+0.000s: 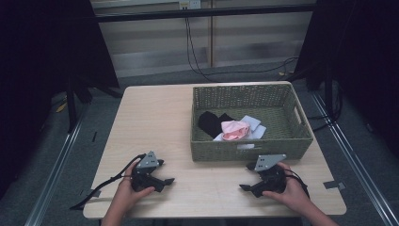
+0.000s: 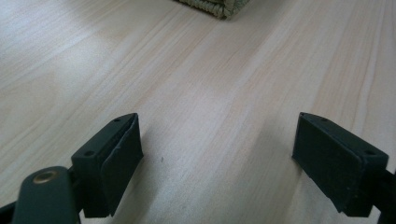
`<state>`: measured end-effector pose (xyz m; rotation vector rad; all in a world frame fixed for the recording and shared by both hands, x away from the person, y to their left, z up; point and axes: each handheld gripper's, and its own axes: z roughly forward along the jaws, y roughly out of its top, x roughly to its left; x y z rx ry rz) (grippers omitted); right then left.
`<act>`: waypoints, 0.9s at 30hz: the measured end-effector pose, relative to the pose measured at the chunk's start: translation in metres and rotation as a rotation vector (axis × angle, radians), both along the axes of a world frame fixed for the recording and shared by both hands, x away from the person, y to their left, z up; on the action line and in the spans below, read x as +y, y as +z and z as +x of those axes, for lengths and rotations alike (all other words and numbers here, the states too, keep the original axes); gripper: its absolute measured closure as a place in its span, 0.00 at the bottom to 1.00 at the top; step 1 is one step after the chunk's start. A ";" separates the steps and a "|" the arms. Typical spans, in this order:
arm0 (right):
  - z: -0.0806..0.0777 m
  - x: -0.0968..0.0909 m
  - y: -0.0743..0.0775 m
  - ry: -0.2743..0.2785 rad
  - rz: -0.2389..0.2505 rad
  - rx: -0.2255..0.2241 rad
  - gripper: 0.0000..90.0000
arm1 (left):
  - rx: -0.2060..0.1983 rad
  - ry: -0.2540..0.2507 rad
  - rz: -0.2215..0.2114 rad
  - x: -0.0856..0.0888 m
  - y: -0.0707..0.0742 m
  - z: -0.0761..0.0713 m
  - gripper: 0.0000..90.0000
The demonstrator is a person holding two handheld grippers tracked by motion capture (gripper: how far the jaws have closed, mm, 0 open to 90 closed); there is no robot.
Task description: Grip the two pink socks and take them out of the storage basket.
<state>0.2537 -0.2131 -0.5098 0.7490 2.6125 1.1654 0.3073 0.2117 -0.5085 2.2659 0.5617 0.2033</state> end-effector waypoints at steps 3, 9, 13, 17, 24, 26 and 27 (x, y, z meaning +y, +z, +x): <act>0.000 0.001 0.000 -0.004 -0.001 0.003 0.23 | 0.000 -0.001 0.001 0.000 0.000 0.000 0.17; 0.001 0.003 0.005 0.011 -0.032 0.035 0.24 | 0.000 -0.001 0.001 0.000 0.000 0.000 0.17; 0.002 0.004 0.009 0.026 -0.043 0.072 0.24 | 0.001 0.000 0.001 0.000 0.000 0.000 0.17; 0.003 0.004 0.016 0.035 -0.050 0.087 0.25 | 0.001 0.000 0.001 0.000 0.000 0.000 0.17; 0.009 0.000 0.035 0.031 -0.055 0.116 0.25 | 0.000 -0.001 0.000 0.000 0.000 0.000 0.17; 0.010 0.000 0.039 0.028 -0.058 0.119 0.25 | 0.000 -0.001 0.000 0.000 0.000 0.000 0.17; 0.010 0.000 0.043 0.026 -0.061 0.122 0.25 | 0.000 -0.001 0.000 0.000 0.000 0.000 0.17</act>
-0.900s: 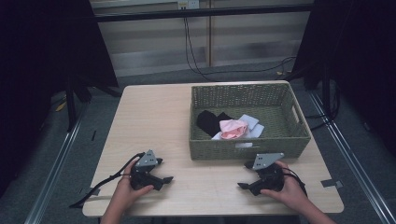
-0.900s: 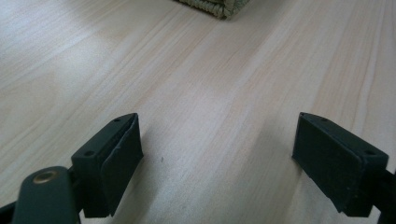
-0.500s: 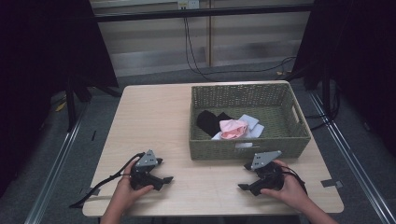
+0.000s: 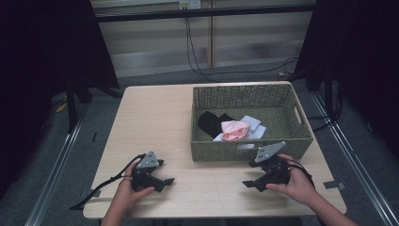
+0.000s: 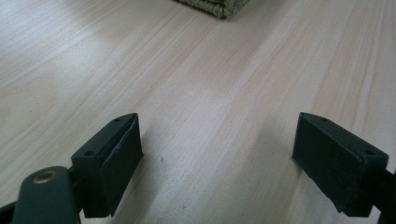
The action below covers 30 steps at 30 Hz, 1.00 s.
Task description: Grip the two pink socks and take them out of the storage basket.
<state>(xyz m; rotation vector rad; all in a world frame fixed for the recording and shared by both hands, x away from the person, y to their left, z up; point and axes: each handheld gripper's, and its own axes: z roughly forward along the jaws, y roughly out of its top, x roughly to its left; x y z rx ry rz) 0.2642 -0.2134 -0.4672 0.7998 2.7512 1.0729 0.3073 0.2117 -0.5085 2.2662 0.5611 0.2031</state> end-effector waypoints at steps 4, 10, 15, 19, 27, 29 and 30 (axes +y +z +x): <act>0.002 0.000 0.012 0.010 -0.008 0.003 0.26 | 0.000 0.000 0.000 0.000 0.000 0.000 0.17; 0.005 0.001 0.031 0.021 -0.020 0.020 0.27 | 0.001 0.000 0.002 0.000 0.000 0.000 0.17; 0.009 0.001 0.043 0.027 -0.034 0.029 0.27 | 0.001 0.000 0.001 0.000 0.000 0.000 0.17; 0.012 0.001 0.051 0.031 -0.041 0.038 0.27 | 0.001 0.001 0.000 0.000 0.000 0.000 0.17; 0.018 0.001 0.070 0.038 -0.058 0.051 0.27 | 0.000 -0.001 0.001 0.000 0.000 0.000 0.17; 0.019 0.001 0.074 0.033 -0.054 0.052 0.27 | 0.000 0.000 0.000 0.000 0.000 0.000 0.17; 0.020 0.001 0.077 0.040 -0.056 0.050 0.27 | 0.000 0.000 0.001 0.000 0.000 0.000 0.17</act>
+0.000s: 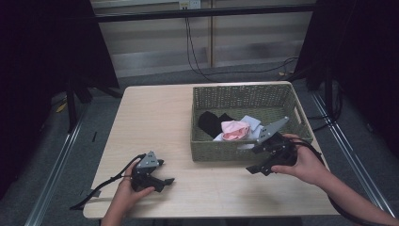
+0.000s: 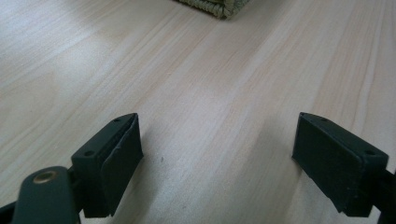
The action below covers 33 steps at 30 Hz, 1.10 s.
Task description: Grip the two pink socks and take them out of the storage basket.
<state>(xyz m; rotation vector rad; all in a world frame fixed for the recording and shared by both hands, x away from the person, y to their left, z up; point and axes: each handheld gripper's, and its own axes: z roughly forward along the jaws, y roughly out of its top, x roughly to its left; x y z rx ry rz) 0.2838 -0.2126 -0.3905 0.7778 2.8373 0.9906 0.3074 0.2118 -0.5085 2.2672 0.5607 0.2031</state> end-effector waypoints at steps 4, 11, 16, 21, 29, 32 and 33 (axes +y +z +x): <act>0.004 0.000 0.009 -0.004 0.006 0.003 0.28 | 0.000 0.001 -0.001 0.000 0.000 0.000 0.17; 0.014 0.000 0.023 -0.008 -0.010 -0.013 0.28 | 0.000 0.000 -0.001 0.000 0.000 0.000 0.17; 0.023 0.000 0.028 -0.023 -0.012 0.000 0.28 | 0.001 0.001 0.000 0.000 0.000 0.000 0.17; 0.032 0.002 0.032 -0.029 -0.022 -0.009 0.29 | 0.000 0.000 0.000 0.000 0.000 0.000 0.17; 0.052 0.005 0.038 -0.049 -0.030 -0.017 0.30 | 0.001 0.000 0.001 0.000 0.000 0.000 0.17; 0.060 0.006 0.040 -0.059 -0.036 -0.019 0.31 | 0.001 0.000 0.001 0.000 0.000 0.000 0.17; 0.063 0.006 0.040 -0.065 -0.036 -0.023 0.32 | 0.001 -0.001 0.002 0.000 0.000 0.000 0.17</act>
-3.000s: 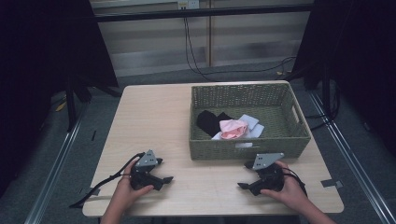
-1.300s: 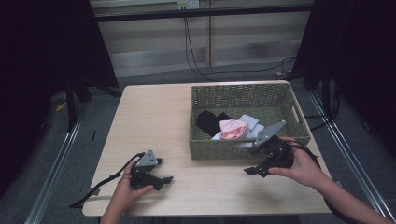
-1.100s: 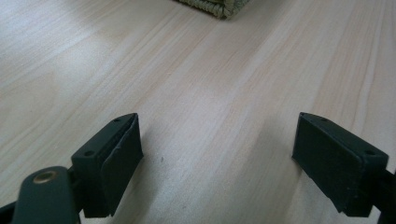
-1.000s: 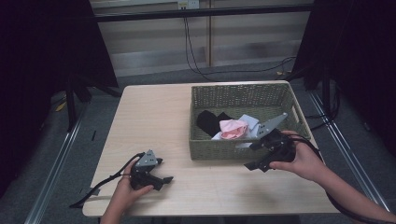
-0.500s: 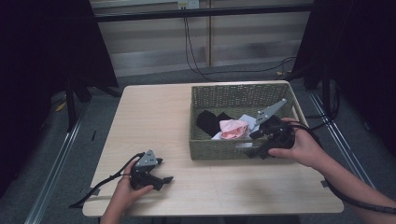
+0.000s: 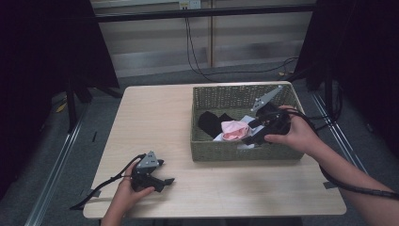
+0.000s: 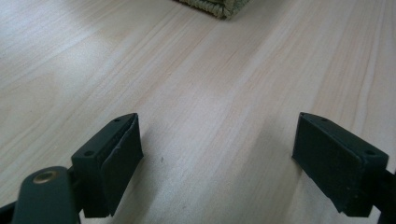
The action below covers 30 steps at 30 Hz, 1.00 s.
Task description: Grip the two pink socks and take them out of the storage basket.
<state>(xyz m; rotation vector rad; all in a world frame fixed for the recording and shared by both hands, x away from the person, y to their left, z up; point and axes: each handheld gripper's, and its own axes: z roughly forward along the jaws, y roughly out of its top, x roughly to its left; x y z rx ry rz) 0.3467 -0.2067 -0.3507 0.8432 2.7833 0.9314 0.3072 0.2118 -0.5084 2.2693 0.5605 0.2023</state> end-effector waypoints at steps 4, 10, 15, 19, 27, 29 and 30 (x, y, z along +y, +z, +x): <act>0.013 0.001 -0.001 -0.013 -0.012 -0.004 0.34 | -0.002 0.000 -0.002 0.000 0.000 0.000 0.17; 0.032 0.002 -0.010 -0.032 -0.029 -0.006 0.38 | -0.001 -0.001 -0.002 0.000 0.000 0.000 0.17; 0.045 0.006 -0.020 -0.044 -0.047 0.004 0.42 | -0.001 -0.001 -0.002 0.000 0.000 0.000 0.17; 0.053 0.010 -0.028 -0.047 -0.054 0.006 0.45 | -0.001 -0.002 -0.001 0.000 0.000 0.000 0.17; 0.066 0.023 -0.044 -0.037 -0.087 0.008 0.50 | -0.001 -0.003 -0.002 0.000 0.000 0.000 0.17; 0.068 0.026 -0.048 -0.032 -0.104 0.011 0.52 | -0.001 -0.004 -0.002 0.000 0.000 0.000 0.17; 0.070 0.027 -0.049 -0.028 -0.107 0.008 0.52 | -0.001 -0.004 -0.002 0.000 0.000 0.000 0.17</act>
